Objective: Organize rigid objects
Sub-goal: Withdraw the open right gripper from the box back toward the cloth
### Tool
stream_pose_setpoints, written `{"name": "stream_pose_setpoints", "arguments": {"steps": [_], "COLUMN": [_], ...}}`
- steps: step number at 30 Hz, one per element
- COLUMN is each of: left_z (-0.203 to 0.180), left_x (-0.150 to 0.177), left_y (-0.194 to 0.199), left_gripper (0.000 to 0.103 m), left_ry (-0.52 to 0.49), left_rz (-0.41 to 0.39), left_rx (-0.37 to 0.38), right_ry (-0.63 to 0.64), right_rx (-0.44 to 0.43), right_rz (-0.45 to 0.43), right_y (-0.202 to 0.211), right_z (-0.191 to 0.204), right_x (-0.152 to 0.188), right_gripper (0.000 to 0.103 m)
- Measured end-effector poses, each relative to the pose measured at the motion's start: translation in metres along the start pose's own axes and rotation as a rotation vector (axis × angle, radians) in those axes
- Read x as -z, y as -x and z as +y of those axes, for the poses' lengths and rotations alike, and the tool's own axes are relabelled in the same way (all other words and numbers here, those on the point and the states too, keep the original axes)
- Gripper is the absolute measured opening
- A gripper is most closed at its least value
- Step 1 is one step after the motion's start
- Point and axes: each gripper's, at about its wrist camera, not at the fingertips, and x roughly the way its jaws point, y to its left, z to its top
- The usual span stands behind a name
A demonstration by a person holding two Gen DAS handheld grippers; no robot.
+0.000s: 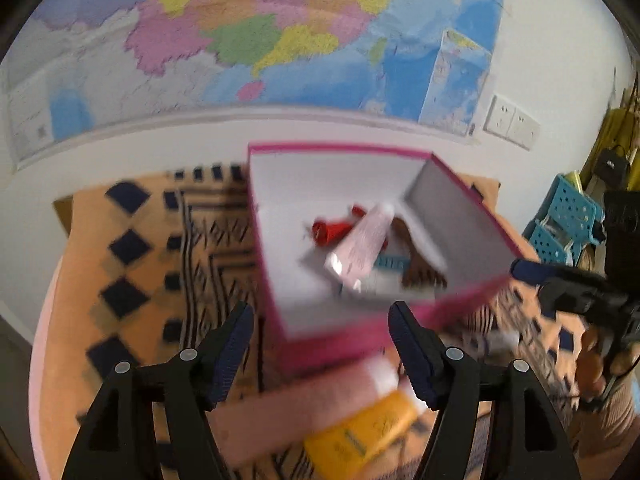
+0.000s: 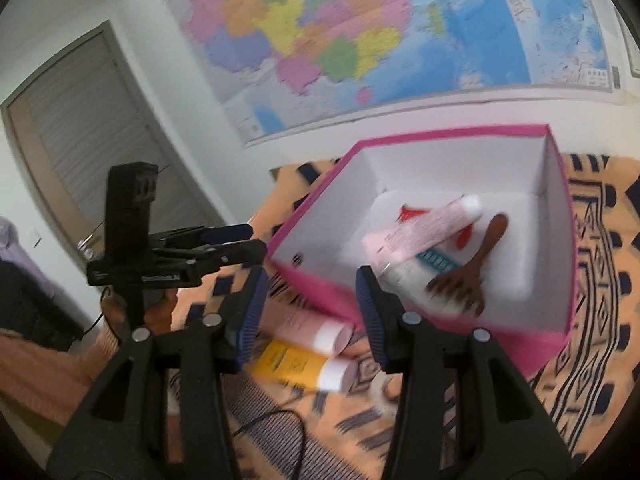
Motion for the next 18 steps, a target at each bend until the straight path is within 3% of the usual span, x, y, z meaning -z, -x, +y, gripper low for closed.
{"name": "stream_pose_setpoints", "arguments": {"steps": [9, 15, 18], "left_z": [-0.001, -0.006, -0.009], "left_x": [0.081, 0.108, 0.111], "left_y": [-0.022, -0.037, -0.035], "left_gripper": [0.072, 0.072, 0.072], "left_ry": [0.077, 0.101, 0.107], "left_rz": [0.169, 0.241, 0.231], "left_rx": [0.001, -0.030, -0.023], "right_ry": [-0.080, -0.135, -0.125], "right_rx": [0.013, 0.055, 0.082], "right_rz": [0.143, 0.218, 0.234], "right_y": [-0.033, -0.061, -0.070], "right_z": [-0.004, -0.011, -0.008], "right_x": [0.056, 0.079, 0.084], "right_gripper": [0.048, 0.048, 0.048]}}
